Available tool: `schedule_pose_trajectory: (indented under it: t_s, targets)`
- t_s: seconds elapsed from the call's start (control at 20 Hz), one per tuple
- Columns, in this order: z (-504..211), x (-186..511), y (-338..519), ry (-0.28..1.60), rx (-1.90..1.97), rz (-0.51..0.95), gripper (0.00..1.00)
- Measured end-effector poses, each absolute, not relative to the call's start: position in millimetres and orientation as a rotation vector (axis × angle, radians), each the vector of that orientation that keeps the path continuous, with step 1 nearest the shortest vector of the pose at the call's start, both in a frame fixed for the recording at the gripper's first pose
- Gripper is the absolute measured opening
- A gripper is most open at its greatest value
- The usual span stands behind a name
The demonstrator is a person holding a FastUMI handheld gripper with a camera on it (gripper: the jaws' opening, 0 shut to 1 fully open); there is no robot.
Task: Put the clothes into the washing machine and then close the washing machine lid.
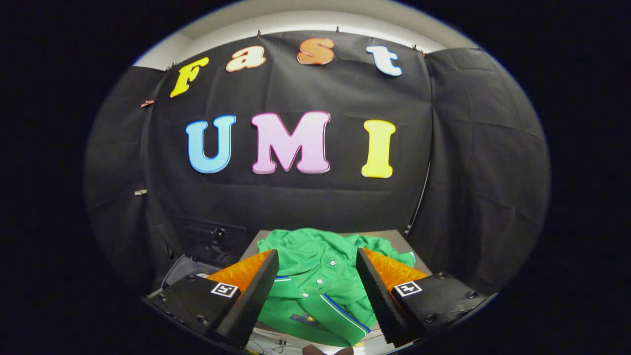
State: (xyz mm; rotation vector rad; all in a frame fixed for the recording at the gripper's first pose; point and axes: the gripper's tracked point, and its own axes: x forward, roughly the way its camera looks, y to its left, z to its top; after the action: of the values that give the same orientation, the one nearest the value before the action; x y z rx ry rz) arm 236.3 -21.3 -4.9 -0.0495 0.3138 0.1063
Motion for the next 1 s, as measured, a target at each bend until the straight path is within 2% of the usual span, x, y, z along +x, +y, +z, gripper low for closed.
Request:
schedule_pose_trajectory:
  t_s: [0.4,0.65,0.7,0.9,1.0]
  targets:
    - [-95.6,284.3,-32.3,0.609,-0.069,0.096,0.99]
    - [-102.4,282.3,-24.4,0.689,-0.056,0.123,0.98]
    - [-100.7,283.7,-22.1,0.695,-0.066,0.135,0.86]
    - [-96.4,281.2,-15.4,0.714,-0.006,0.178,0.25]
    - [-92.4,282.4,-16.7,0.704,0.024,0.167,0.24]
